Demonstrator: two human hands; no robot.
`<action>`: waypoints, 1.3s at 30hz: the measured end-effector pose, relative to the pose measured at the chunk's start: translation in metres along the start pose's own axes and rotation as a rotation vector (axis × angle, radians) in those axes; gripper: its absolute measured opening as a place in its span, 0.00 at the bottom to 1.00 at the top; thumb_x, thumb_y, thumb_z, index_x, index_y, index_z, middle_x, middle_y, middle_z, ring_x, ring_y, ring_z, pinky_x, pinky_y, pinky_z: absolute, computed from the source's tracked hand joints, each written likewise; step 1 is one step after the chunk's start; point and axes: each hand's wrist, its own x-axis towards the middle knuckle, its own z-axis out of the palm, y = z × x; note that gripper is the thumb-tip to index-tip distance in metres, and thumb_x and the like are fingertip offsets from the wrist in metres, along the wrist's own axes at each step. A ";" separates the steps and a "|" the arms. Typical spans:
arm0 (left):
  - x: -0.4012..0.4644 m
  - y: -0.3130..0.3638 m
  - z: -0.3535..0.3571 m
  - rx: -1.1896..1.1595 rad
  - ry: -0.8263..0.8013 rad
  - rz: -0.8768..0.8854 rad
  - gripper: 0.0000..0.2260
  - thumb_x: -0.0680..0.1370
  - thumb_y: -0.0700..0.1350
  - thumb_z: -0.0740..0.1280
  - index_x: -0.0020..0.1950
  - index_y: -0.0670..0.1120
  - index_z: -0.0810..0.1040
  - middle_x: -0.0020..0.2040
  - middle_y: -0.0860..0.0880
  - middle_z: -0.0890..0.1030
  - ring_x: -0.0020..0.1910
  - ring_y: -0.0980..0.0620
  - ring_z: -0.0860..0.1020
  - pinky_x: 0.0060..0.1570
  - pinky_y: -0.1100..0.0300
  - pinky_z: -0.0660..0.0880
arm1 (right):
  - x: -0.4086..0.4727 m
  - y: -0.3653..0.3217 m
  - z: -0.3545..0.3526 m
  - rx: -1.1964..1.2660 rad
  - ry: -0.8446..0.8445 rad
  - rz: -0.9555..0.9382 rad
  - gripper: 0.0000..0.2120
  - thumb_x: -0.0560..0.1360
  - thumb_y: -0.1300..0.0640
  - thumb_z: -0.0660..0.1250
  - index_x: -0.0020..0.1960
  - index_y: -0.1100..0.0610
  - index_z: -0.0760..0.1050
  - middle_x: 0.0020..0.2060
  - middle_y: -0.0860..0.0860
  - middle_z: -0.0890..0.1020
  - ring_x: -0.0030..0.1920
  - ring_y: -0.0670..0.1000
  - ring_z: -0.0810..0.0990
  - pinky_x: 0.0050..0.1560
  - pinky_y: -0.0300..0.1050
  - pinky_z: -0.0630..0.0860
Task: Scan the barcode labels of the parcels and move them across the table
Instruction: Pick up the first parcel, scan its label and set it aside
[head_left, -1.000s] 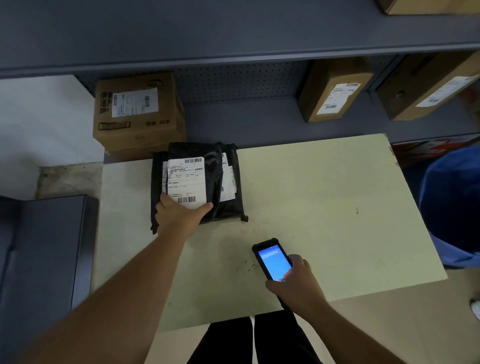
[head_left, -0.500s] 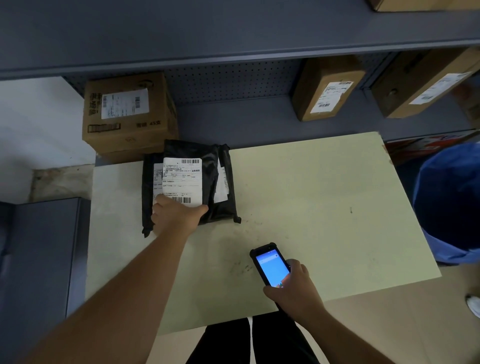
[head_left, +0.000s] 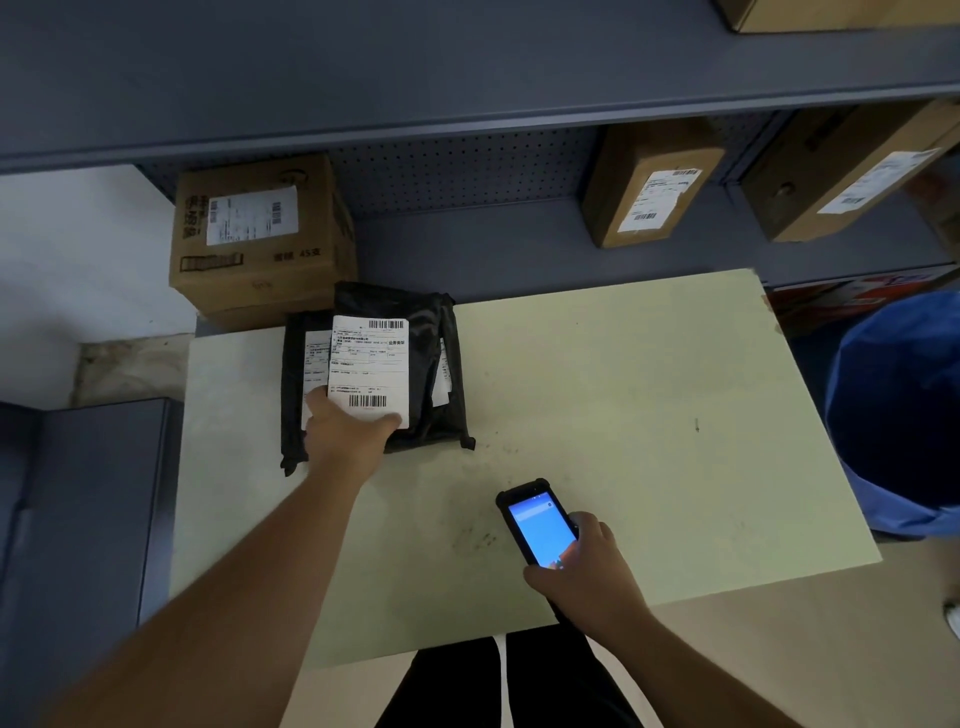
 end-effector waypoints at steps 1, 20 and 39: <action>0.000 -0.001 -0.001 -0.037 -0.012 -0.014 0.40 0.69 0.44 0.81 0.74 0.45 0.62 0.67 0.43 0.78 0.64 0.41 0.78 0.53 0.47 0.80 | -0.001 -0.001 -0.001 -0.001 -0.003 -0.004 0.38 0.69 0.49 0.77 0.75 0.53 0.67 0.53 0.40 0.71 0.48 0.45 0.80 0.50 0.46 0.82; 0.000 -0.010 -0.010 -0.427 -0.318 -0.120 0.13 0.73 0.33 0.76 0.51 0.48 0.80 0.60 0.44 0.85 0.60 0.43 0.83 0.68 0.47 0.76 | -0.018 -0.045 -0.031 -0.088 -0.019 -0.109 0.35 0.68 0.47 0.77 0.71 0.50 0.69 0.51 0.44 0.75 0.44 0.45 0.81 0.36 0.40 0.76; -0.039 0.001 0.001 -0.456 -0.292 0.005 0.26 0.73 0.35 0.78 0.69 0.45 0.75 0.59 0.49 0.86 0.60 0.48 0.83 0.64 0.47 0.79 | -0.062 -0.099 -0.077 -0.151 -0.058 -0.156 0.25 0.67 0.44 0.78 0.57 0.51 0.74 0.48 0.47 0.81 0.47 0.48 0.84 0.44 0.46 0.80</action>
